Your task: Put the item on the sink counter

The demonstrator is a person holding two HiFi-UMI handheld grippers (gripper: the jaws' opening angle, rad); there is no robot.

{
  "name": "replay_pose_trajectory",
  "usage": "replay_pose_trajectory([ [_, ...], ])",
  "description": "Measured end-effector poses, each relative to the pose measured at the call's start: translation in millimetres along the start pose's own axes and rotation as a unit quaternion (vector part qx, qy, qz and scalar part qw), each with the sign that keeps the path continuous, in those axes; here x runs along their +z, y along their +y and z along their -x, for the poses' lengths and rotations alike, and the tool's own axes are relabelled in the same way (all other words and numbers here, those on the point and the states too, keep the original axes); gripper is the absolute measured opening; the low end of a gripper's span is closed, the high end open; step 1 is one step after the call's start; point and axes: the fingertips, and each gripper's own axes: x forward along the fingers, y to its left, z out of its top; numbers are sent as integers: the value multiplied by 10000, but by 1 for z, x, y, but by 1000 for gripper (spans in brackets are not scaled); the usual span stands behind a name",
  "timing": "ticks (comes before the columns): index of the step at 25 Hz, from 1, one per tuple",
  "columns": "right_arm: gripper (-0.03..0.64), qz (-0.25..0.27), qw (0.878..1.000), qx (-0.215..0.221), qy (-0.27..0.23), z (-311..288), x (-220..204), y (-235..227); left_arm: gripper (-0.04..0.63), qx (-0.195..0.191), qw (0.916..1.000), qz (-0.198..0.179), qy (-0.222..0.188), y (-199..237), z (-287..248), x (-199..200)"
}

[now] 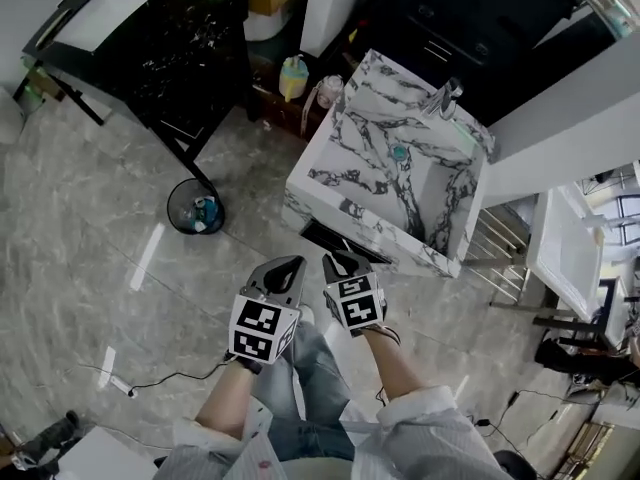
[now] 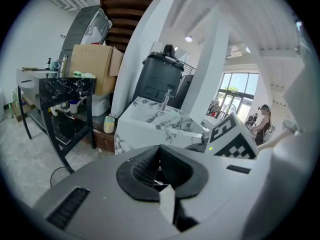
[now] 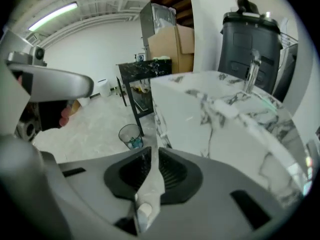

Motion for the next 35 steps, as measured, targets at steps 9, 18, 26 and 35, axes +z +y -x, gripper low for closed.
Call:
replay_pose_trajectory([
  [9,51,100,9917,-220,-1265,111,99,-9,16,-333,9969,-372,-606,-47,27,90],
  [18,49,-317,9658,-455,-2532,222,150,-25,17,-1188,9838,-686,-1154,-113,45,155],
  [26,12,-659,9426,-449,-3241,288,154,-32,17,-1784,9670,-948,-1555,-159,68,190],
  [35,9,-230,9432,-742,-3229,317,149,-24,17,-2075,9586,-1117,-1602,-187,80,193],
])
